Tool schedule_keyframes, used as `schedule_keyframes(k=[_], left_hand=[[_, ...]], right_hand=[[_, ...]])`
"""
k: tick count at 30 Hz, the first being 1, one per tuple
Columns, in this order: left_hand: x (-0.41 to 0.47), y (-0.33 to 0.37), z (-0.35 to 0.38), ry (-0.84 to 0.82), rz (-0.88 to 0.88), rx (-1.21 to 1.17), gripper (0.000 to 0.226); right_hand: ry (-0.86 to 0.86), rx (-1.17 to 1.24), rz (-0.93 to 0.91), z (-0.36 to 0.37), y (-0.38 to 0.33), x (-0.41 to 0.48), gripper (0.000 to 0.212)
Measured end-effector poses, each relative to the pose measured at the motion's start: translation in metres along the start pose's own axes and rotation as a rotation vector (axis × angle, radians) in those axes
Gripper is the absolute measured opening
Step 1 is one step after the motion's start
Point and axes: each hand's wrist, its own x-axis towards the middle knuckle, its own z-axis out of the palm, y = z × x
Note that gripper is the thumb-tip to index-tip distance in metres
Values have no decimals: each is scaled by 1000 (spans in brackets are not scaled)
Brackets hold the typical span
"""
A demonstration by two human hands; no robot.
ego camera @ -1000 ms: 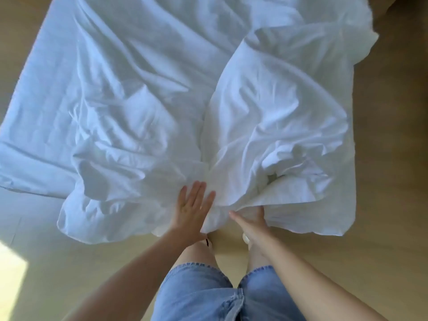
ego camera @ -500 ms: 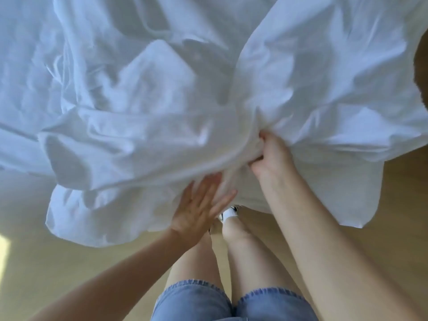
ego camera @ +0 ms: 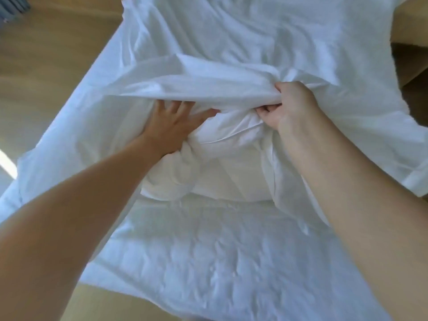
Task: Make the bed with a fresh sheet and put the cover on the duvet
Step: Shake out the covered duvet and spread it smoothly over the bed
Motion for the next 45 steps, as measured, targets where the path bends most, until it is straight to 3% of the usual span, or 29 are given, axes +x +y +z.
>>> schedule_keyframes(k=[3,6,9,11,14,16,17,19,21,23,26,28,30,32,34,36,38,39,40,42,43,45], left_hand=[[50,-35,13,9,48,17,74],[91,-56,36,-157,107,-143,91],[106,-56,69,-188,148,-44,94],[113,-53,99,-70,183,-27,70],[126,-46,142,34,173,-73,58],[130,-34,158,-9,170,-93,53],[132,-28,165,-91,159,-172,51],[131,-12,186,-229,121,-398,63],[135,-11,195,-277,92,-537,77],[139,-16,197,-194,111,-494,80],[143,-29,179,-161,147,-566,66],[140,-42,155,-241,152,-686,66],[135,-59,123,-376,77,-891,59],[126,-78,90,-487,-46,-1108,49],[106,-96,59,-440,-145,-1197,44],[71,-99,30,-185,-128,-1097,41],[33,-81,3,134,29,-906,41],[16,-63,0,208,124,-811,42],[2,-45,3,207,205,-708,45],[-9,-18,26,12,344,-460,60],[-4,-11,40,-137,363,-321,74],[15,-3,83,-279,347,-178,96]], right_hand=[[16,12,-53,37,-17,46,36],[22,-83,-125,70,-15,95,39],[8,-525,-256,84,21,147,35],[-78,-830,-277,80,54,169,31],[-125,-1013,-176,61,96,200,52],[-45,-1108,-168,53,109,210,46],[14,-1198,-231,48,114,207,40],[38,-1257,-547,32,128,183,38],[-19,-1285,-844,3,150,136,59],[-6,-1576,-970,-35,187,88,83],[-76,-2042,-978,-69,236,57,114],[-129,-2201,-871,-68,244,68,123],[-107,-2247,-800,-62,234,89,116],[-104,-2276,-777,-56,222,104,94],[-117,-2263,-817,-50,212,111,79],[-127,-2233,-906,-47,201,113,67],[-124,-2170,-1011,-43,188,117,60],[-131,-2118,-1038,-41,183,119,62],[-134,-2067,-1046,-38,178,120,68],[-125,-2005,-1084,-36,175,121,75],[-119,-1996,-1128,-39,177,120,76],[-83,-1975,-1236,-52,186,113,73]])
